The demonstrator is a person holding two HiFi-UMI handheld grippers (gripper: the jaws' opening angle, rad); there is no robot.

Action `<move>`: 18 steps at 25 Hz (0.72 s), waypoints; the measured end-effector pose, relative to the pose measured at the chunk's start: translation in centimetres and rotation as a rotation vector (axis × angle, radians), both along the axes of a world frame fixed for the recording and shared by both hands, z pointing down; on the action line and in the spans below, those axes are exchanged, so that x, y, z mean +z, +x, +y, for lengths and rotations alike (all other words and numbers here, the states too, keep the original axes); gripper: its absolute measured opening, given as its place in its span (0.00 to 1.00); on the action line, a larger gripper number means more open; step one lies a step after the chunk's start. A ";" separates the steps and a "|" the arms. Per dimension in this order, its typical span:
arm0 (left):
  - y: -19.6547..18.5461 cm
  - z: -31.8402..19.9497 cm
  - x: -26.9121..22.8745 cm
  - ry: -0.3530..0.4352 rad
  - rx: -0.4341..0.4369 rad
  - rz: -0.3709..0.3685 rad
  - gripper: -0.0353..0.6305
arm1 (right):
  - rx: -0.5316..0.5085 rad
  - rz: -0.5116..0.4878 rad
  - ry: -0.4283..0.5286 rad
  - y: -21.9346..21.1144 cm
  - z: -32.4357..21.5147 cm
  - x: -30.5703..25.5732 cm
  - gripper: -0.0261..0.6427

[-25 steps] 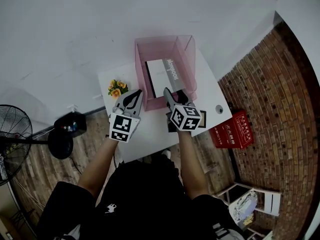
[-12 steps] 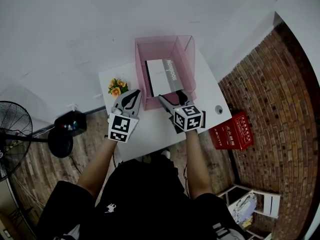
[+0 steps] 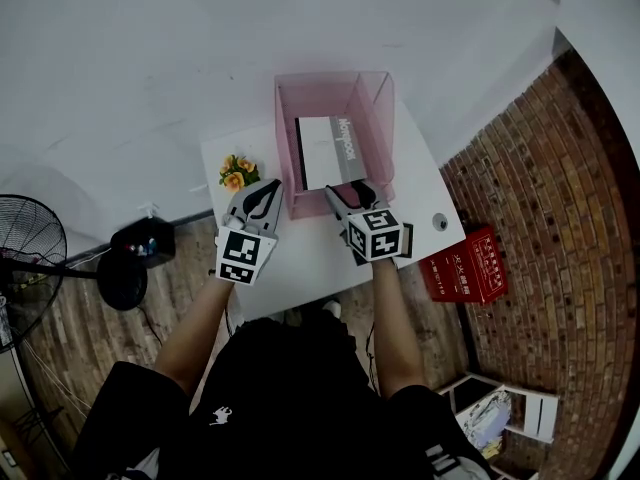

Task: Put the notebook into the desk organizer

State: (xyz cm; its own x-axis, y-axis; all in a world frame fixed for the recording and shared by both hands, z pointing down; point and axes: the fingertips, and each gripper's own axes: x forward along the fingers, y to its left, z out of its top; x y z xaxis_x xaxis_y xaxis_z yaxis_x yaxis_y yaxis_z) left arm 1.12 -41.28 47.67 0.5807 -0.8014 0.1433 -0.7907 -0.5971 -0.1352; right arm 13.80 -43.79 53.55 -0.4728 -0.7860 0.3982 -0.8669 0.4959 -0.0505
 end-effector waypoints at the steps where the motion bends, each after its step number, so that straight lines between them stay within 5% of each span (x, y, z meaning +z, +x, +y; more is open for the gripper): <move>1: 0.0 0.0 0.0 -0.001 -0.001 0.000 0.06 | 0.007 -0.005 0.000 0.1 -0.1 -0.1 0.38; 18: -0.2 0.4 -0.4 0.010 0.003 -0.002 0.06 | 0.098 0.032 -0.007 1.9 -1.2 -1.0 0.04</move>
